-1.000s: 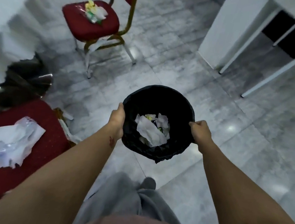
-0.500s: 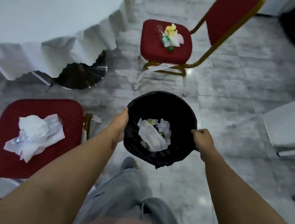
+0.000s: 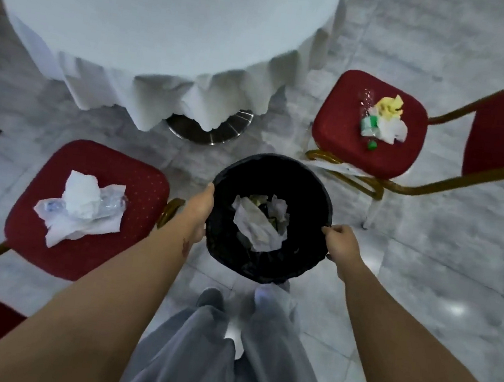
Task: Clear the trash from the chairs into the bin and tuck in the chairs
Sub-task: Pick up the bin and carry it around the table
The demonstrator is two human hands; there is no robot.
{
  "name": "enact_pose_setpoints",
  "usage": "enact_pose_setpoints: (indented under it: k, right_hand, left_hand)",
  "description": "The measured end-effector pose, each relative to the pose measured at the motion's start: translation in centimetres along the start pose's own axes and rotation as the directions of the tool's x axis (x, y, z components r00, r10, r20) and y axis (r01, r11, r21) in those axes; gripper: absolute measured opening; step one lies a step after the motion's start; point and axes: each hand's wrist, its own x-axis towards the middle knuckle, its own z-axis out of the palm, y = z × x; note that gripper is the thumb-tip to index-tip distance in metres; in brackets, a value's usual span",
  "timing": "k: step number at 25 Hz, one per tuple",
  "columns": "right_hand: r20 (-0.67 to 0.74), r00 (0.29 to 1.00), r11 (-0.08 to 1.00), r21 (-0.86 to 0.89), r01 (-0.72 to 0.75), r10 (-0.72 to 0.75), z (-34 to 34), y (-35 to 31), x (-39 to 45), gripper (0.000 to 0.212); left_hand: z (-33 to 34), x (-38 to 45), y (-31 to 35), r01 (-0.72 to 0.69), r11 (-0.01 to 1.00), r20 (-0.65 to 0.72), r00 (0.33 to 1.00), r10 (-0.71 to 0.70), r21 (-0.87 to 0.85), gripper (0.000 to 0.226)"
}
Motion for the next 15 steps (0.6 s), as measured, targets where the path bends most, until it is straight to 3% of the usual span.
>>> enact_pose_setpoints:
  k: [8, 15]
  right_hand:
    - [0.136, 0.99, 0.973, -0.222, 0.057, -0.027, 3.3, -4.3, 12.3, 0.01]
    - [0.151, 0.988, 0.95, -0.299, 0.087, -0.043, 9.0, -1.3, 23.0, 0.012]
  left_hand:
    - [2.4, 9.2, 0.5, 0.058, 0.985, -0.178, 0.98, -0.087, -0.16, 0.059]
    - [4.3, 21.9, -3.3, 0.106, 0.965, -0.214, 0.964, -0.159, -0.238, 0.06]
